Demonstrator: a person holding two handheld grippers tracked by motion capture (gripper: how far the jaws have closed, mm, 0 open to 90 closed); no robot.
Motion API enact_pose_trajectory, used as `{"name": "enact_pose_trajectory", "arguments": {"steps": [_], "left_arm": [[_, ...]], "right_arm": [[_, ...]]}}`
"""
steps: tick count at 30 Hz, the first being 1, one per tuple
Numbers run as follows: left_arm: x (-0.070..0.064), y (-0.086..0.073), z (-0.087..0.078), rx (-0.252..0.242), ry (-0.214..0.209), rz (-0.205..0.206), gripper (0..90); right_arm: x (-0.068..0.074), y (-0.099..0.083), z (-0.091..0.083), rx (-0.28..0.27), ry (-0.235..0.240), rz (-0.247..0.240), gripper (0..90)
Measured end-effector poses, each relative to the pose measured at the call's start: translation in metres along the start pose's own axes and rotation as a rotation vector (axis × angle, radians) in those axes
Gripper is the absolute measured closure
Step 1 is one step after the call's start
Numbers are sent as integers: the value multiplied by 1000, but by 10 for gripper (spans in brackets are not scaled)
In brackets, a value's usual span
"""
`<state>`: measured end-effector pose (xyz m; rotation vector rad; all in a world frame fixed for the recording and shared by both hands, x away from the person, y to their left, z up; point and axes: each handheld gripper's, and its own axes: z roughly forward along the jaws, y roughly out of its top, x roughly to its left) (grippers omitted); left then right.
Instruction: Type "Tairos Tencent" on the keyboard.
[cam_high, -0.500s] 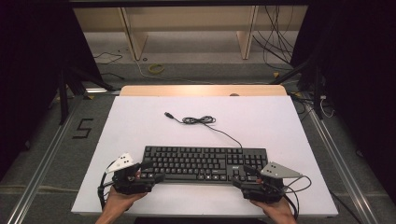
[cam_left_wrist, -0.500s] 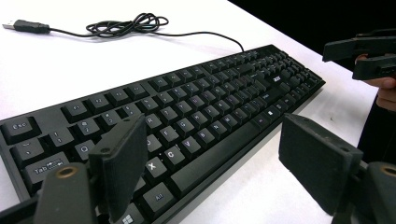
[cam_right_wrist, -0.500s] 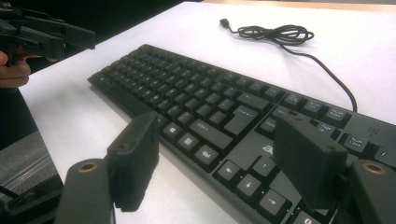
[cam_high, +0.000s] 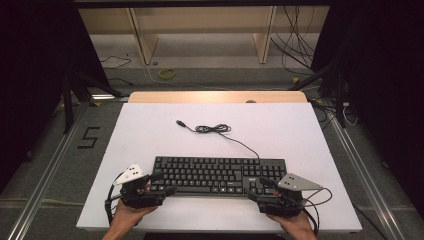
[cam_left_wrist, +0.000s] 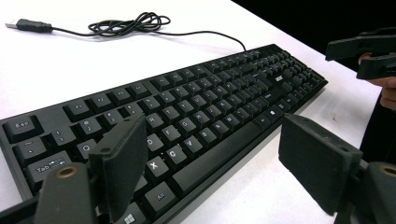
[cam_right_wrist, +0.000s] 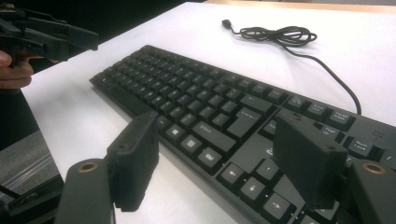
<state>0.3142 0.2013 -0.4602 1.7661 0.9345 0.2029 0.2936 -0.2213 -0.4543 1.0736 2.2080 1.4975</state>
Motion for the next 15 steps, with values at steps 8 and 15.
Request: {"name": "enact_pose_trajectory", "arguments": {"steps": [8,15], "left_arm": [[2,0,0,1,14,-4,241],[5,-1,0,9,40,-21,250]], "right_arm": [[4,5,7,10,14,5,325],[11,16,22,29,34,-10,326]]}}
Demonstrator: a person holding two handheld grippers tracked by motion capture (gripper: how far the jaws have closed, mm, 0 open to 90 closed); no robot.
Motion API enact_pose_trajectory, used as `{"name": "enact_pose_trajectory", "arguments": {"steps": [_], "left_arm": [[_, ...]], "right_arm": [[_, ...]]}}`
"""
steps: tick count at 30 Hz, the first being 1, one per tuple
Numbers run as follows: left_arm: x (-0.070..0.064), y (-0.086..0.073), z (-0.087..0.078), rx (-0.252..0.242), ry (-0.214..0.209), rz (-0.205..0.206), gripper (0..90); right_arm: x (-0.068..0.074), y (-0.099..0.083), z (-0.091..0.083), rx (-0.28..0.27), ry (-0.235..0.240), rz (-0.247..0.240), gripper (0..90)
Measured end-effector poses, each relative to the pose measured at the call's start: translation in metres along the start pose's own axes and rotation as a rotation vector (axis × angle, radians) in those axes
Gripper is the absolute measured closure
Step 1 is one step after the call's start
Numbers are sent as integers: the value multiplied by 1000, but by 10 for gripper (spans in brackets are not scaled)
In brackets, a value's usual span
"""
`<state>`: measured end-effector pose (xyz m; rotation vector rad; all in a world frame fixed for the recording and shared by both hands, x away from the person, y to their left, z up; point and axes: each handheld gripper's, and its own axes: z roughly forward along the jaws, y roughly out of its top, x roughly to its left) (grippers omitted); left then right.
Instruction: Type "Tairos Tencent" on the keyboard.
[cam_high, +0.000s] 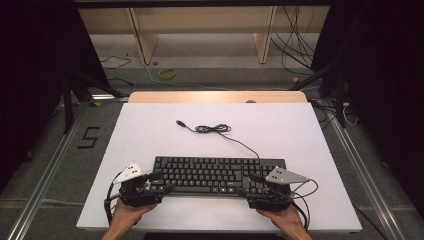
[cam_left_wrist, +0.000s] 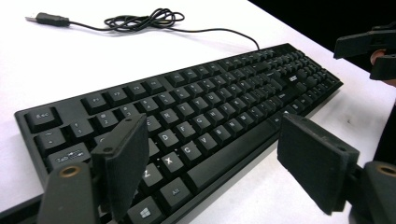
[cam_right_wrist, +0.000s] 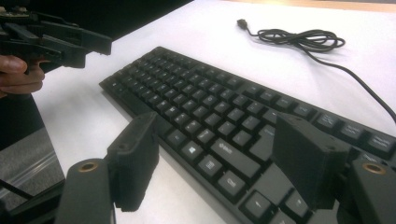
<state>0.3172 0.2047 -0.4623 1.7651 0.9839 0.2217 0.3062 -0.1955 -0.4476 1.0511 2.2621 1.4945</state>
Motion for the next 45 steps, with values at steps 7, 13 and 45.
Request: {"name": "enact_pose_trajectory", "arguments": {"steps": [7,13,45], "left_arm": [[3,0,0,6,22,-13,259],[6,0,-1,8,35,-18,279],[23,-4,1,132,171,-37,749]], "right_arm": [[2,8,12,14,13,-7,328],[5,17,28,30,40,-12,334],[26,51,115,167,91,-34,654]]}}
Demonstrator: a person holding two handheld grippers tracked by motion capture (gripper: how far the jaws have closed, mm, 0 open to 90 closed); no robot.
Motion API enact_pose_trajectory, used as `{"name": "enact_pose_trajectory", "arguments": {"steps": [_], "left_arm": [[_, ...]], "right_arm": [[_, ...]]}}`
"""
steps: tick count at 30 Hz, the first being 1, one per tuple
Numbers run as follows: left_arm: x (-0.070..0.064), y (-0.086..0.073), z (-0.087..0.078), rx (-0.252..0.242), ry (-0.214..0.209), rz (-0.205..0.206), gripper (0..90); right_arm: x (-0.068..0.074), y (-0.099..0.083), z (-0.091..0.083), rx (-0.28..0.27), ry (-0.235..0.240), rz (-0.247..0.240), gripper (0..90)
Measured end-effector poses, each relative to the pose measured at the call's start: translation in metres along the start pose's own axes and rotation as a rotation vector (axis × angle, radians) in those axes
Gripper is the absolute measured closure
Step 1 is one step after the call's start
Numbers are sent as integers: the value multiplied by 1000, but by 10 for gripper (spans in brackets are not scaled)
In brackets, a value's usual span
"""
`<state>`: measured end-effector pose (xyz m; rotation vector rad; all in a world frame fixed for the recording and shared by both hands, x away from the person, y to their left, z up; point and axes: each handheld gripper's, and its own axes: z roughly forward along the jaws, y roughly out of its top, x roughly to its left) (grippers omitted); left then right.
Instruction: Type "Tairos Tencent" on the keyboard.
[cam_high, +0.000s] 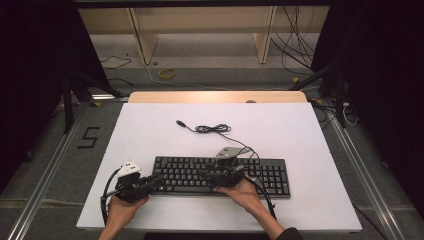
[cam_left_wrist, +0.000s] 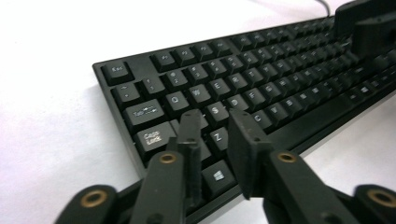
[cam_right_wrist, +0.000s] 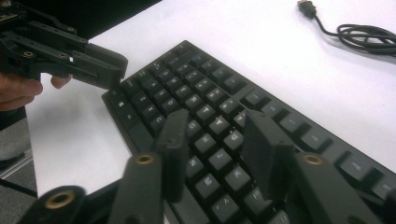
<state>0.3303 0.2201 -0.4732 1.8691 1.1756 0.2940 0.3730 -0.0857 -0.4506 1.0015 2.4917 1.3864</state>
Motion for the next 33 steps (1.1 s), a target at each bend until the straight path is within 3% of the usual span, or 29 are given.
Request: {"name": "enact_pose_trajectory", "arguments": {"steps": [3,12,23,33], "left_arm": [[0,0,2,23,28,20,796],[0,-1,6,66,33,44,892],[2,0,7,73,40,40,893],[4,0,10,90,38,36,894]], "right_arm": [[0,3,7,13,2,3,703],[2,10,30,59,3,2,854],[7,16,56,109,-22,-6,900],[8,18,67,128,-36,-12,900]]}}
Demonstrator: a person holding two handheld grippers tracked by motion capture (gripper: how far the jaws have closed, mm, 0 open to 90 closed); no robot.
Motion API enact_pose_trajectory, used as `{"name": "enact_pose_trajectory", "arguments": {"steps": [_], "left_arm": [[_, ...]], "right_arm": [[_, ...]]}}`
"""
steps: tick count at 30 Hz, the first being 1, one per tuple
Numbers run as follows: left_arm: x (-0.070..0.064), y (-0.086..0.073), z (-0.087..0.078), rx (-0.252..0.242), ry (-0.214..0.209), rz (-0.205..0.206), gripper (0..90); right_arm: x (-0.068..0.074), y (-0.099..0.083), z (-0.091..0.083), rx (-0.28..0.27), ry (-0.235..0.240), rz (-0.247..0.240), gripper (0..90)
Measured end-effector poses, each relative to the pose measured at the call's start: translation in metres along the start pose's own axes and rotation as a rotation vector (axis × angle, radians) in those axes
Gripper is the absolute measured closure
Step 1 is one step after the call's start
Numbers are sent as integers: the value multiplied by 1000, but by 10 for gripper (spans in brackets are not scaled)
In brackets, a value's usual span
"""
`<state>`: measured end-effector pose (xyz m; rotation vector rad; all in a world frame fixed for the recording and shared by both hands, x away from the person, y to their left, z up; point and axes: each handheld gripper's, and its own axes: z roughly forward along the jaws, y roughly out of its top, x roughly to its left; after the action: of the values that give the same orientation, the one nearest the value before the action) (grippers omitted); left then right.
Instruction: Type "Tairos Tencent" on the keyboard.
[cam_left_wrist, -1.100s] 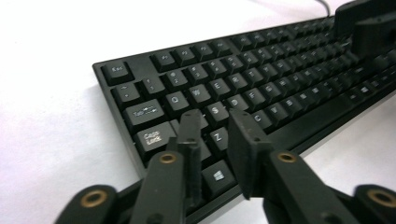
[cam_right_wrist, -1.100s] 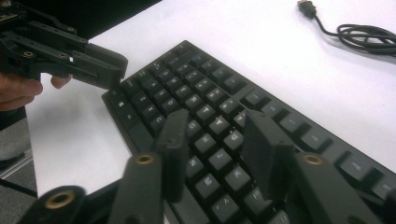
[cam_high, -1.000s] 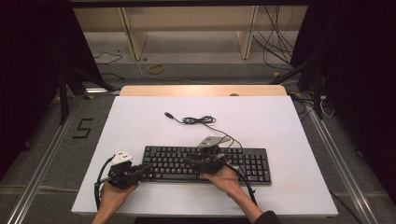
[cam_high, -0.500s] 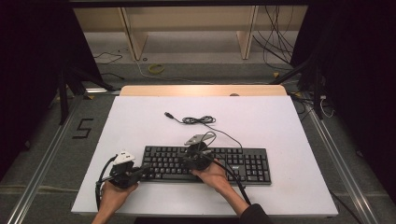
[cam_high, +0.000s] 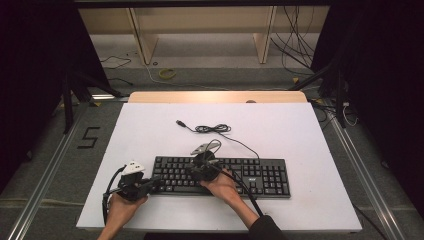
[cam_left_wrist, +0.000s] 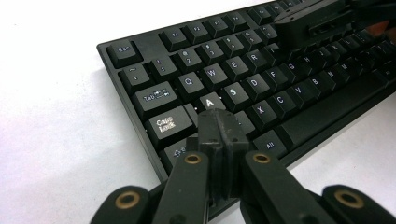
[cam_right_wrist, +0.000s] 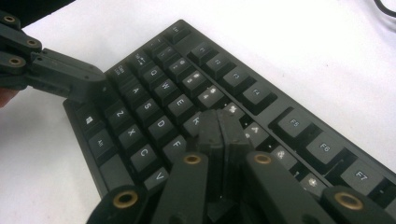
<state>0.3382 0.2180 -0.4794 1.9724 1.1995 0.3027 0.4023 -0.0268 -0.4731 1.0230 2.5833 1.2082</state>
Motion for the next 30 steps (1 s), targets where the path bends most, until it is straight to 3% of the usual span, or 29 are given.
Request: {"name": "enact_pose_trajectory", "arguments": {"steps": [17,30], "left_arm": [[3,-1,3,27,8,-9,894],[2,-2,4,21,5,-18,895]], "right_arm": [[-1,-1,6,8,-13,10,900],[0,-2,8,16,-20,17,900]]}}
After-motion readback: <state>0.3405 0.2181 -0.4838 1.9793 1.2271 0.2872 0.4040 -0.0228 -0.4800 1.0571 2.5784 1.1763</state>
